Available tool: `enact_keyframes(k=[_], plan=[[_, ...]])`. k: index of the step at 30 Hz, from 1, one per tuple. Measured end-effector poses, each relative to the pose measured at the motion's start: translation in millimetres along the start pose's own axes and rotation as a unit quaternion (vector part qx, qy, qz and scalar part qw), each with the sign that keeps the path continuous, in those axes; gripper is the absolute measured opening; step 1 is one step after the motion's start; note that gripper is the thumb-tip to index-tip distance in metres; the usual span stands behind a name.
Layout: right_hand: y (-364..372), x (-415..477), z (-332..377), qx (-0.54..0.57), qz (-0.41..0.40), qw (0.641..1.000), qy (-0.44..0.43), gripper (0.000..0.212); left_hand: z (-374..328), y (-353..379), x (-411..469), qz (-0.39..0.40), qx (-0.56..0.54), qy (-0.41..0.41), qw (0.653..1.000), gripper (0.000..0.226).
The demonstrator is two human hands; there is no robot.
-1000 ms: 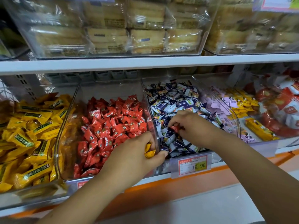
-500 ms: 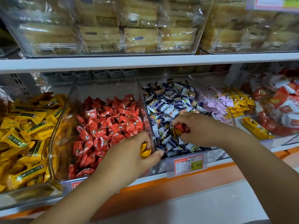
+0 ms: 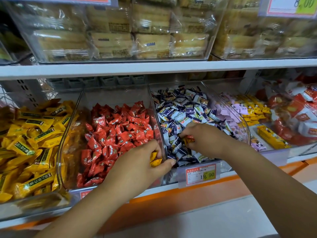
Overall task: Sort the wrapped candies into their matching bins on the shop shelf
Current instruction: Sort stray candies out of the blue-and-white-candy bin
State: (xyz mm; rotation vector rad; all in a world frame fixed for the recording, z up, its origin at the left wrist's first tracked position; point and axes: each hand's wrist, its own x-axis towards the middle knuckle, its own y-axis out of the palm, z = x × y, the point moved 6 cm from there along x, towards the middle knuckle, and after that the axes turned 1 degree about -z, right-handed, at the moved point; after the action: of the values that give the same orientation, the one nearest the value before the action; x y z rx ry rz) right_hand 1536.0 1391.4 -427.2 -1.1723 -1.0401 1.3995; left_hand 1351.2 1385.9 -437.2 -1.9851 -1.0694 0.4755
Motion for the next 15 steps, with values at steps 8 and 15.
enact_keyframes(k=[8,15], plan=[[-3.7,-1.0,-13.5,0.145,-0.004,0.989,0.008,0.024,5.2,-2.3,1.4,-0.017,-0.094,-0.003,0.995,0.052],[-45.9,-20.8,-15.7,0.262,-0.142,0.955,0.006,0.023,0.8,-14.0,0.3,-0.070,-0.179,0.006,0.981,0.036]])
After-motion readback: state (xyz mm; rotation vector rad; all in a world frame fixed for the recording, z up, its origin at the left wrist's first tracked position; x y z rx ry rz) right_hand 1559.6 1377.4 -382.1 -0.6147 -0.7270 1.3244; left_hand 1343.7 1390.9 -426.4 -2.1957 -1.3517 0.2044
